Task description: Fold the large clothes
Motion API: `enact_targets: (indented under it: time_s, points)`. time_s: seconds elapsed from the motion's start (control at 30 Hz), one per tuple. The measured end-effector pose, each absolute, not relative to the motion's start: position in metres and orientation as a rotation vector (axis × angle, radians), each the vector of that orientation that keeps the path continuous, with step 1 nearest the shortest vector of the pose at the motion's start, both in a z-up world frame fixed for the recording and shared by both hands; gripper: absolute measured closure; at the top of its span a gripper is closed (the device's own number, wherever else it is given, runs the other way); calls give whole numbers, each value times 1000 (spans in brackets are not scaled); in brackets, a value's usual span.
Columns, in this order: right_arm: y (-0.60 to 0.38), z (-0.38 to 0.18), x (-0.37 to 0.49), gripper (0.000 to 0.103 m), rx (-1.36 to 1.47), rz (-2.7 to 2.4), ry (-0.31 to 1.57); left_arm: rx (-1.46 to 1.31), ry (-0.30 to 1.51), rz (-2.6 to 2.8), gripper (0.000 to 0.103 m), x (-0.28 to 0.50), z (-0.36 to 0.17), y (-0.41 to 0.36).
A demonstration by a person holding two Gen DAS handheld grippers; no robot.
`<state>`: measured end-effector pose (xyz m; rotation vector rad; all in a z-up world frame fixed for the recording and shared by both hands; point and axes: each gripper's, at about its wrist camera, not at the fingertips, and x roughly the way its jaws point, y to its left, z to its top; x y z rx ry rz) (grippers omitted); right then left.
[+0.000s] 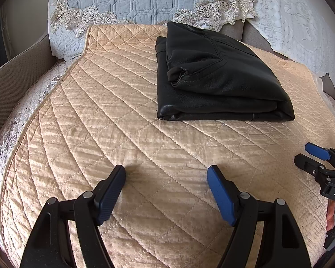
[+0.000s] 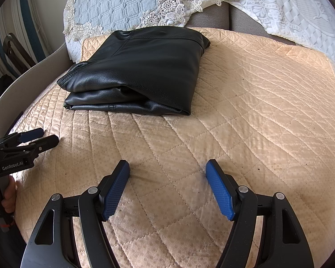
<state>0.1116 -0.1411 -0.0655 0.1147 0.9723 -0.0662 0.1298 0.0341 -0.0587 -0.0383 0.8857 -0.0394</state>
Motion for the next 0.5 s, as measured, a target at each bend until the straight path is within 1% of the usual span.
enact_targets:
  time_s: [0.5]
  points:
    - [-142,-66,111,32,116,-66,972,-38,889,-44,26,130,-60,38]
